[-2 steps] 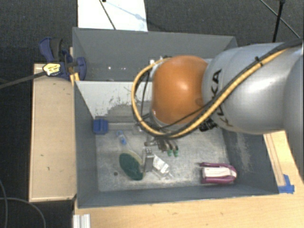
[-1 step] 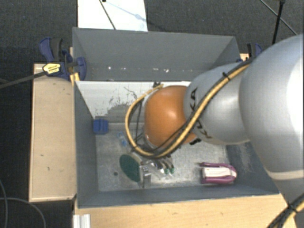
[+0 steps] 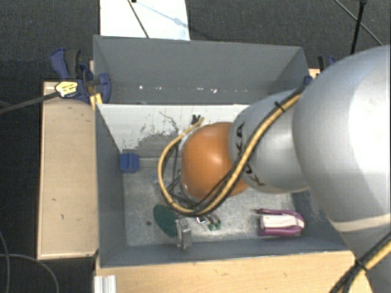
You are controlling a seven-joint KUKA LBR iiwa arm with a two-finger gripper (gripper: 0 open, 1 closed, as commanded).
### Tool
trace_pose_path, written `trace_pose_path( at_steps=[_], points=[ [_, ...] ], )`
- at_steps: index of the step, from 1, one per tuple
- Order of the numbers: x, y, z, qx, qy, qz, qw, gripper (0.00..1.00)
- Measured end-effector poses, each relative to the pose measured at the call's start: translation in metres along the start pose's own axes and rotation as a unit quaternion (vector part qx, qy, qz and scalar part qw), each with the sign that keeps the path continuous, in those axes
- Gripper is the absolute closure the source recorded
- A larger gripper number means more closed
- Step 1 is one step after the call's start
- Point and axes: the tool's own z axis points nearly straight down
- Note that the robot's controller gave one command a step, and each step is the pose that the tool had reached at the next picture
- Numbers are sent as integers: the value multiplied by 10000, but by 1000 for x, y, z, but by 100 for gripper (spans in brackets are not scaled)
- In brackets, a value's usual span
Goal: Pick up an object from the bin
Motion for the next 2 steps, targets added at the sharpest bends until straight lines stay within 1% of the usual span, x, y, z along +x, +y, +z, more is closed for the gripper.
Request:
trace_pose_path(
  at_steps=[1,2],
  points=[
    [-3,-1,-3,-1,-51,34,10000,100],
    [-10,0,-116,3,92,-286,9995,100]
  ],
)
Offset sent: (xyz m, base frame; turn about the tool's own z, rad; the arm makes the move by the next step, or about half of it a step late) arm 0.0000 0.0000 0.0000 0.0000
